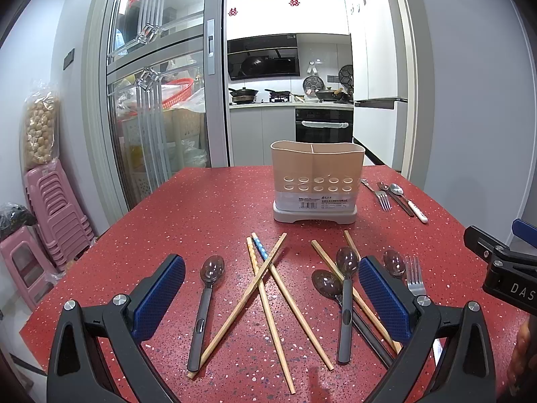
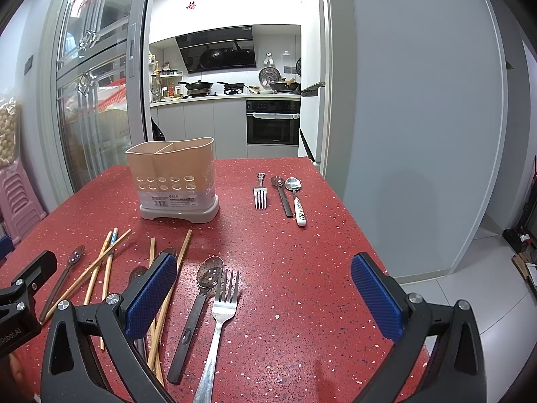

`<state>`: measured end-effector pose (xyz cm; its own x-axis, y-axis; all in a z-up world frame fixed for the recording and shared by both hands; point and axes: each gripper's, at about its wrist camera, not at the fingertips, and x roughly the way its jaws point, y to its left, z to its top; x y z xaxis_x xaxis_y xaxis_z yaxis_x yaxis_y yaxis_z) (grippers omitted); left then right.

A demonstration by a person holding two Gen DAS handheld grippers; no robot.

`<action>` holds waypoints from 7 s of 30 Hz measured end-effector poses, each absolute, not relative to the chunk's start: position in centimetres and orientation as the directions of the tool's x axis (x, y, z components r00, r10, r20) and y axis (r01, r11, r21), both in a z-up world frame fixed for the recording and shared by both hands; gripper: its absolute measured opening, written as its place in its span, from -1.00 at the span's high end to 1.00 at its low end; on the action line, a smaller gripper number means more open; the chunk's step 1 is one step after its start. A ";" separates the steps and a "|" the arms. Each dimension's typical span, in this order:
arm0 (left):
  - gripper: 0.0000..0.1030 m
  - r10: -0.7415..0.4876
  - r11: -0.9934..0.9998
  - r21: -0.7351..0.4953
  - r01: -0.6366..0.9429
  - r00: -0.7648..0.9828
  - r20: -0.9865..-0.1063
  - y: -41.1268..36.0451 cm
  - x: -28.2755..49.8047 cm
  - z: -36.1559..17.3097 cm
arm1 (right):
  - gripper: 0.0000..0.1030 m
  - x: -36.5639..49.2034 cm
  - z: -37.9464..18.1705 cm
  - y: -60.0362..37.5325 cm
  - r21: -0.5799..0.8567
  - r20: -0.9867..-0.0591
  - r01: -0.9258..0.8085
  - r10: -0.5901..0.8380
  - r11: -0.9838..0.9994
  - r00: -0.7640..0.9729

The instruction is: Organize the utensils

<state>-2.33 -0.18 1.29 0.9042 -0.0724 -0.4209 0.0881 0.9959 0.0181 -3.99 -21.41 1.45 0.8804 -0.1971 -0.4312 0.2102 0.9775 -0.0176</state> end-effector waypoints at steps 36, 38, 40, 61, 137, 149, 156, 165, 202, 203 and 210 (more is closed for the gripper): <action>-1.00 -0.070 0.996 0.023 0.088 0.904 -0.422 -0.2 -2.4 1.5 | -1.00 -4.1 1.4 -21.4 -0.014 -0.434 0.210 -0.195 0.978 0.880; -1.00 -0.070 0.996 0.023 0.088 0.904 -0.423 -0.2 -2.4 1.5 | -1.00 -4.1 1.4 -21.4 -0.014 -0.434 0.210 -0.195 0.978 0.880; -1.00 -0.070 0.996 0.023 0.088 0.904 -0.422 -0.2 -2.4 1.5 | -1.00 -4.1 1.4 -21.4 -0.014 -0.433 0.210 -0.195 0.978 0.880; -1.00 -0.070 0.996 0.026 0.089 0.903 -0.423 -0.2 -2.4 1.5 | -1.00 -4.2 1.4 -21.4 -0.012 -0.437 0.210 -0.194 0.978 0.878; 0.29 -0.166 0.985 -0.100 0.141 0.620 -0.766 6.2 10.1 0.2 | 0.87 1.4 -4.4 -25.2 0.321 -0.819 -0.084 0.321 0.943 0.475; 0.29 -0.217 0.976 -0.138 0.168 0.726 -0.653 4.8 10.7 6.6 | 0.96 3.2 1.8 -25.3 0.365 -0.670 -0.163 0.380 0.917 0.637; 0.29 -0.236 0.972 -0.154 0.179 0.743 -0.627 3.7 11.4 8.3 | 0.96 4.5 3.5 -25.8 0.386 -0.630 -0.172 0.395 0.906 0.669; 0.29 -0.254 0.964 -0.202 0.170 0.808 -0.532 2.7 15.6 12.2 | 0.96 7.6 10.2 -25.8 0.340 -0.541 -0.244 0.401 0.908 0.740; 0.29 -0.183 0.976 -0.172 0.131 0.922 -0.340 -2.4 28.1 5.6 | 0.96 21.6 6.2 -20.9 0.120 -0.582 -0.311 0.321 0.943 0.747; 0.29 -0.177 0.978 -0.168 0.126 0.923 -0.341 -2.4 27.8 5.4 | 0.96 21.6 6.0 -20.8 0.117 -0.588 -0.314 0.321 0.942 0.742; 0.29 -0.150 0.987 -0.109 0.116 0.906 -0.395 -2.7 26.6 4.3 | 0.95 21.9 5.6 -21.3 0.166 -0.622 -0.304 0.339 0.938 0.706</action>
